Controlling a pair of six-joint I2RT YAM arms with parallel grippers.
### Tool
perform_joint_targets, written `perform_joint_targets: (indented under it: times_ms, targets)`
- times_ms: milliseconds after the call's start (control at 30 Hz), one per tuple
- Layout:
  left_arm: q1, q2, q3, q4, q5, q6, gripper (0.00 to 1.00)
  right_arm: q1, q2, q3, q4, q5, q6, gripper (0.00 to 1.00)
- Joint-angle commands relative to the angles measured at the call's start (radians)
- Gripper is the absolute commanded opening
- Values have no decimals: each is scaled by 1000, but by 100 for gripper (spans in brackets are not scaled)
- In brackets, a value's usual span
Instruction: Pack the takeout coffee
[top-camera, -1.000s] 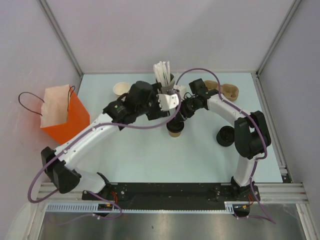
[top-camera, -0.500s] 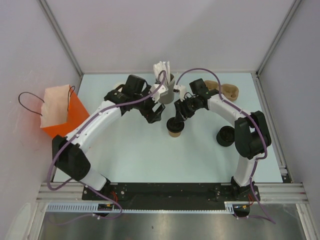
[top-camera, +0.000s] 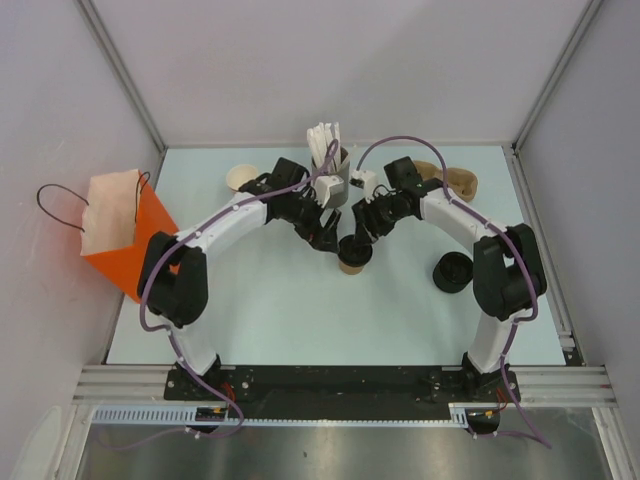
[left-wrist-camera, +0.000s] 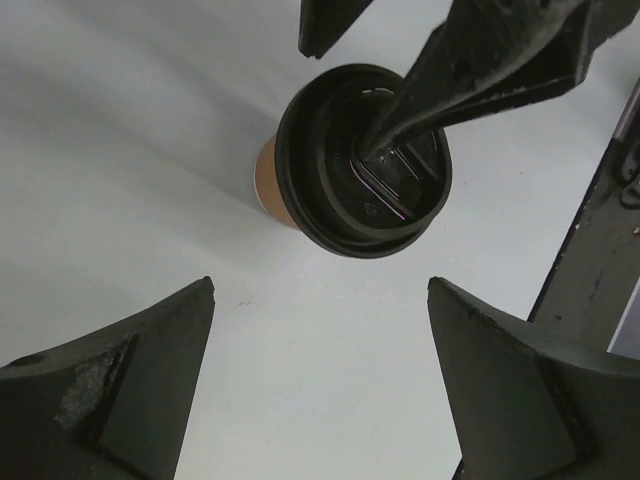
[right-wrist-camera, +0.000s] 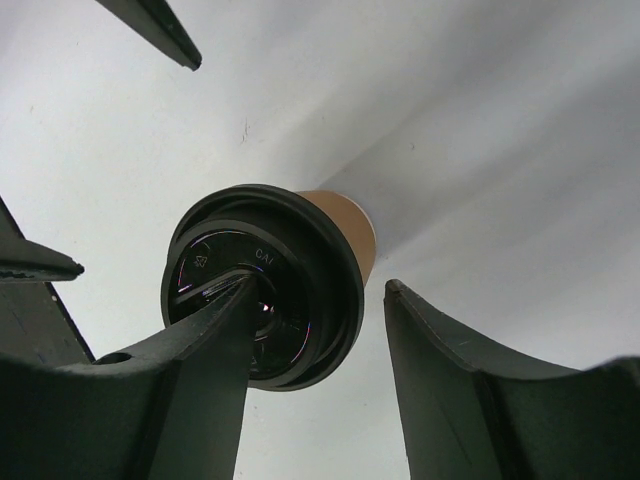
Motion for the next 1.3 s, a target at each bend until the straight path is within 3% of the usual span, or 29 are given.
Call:
perform_joint_targets:
  times_ms: [0,533,800,1033,1267]
  targets:
    - [8,19,44,86,119,-74,93,-11,-28,-33,-87,38,-58,59]
    - [8,85,98,140,130,-129,95,-9,-79,53,-96,-43,-42,67]
    - [5,136,130,172,130,-183,96,-125,-103,170,-199,-158,-48,68]
    - [8,46,114,189,63,-188,99,-39,-235,73,-204,13,-153,68]
    - [24,-95,87,171,-29,-172,100,53,-298,26,-210,55,-161,66]
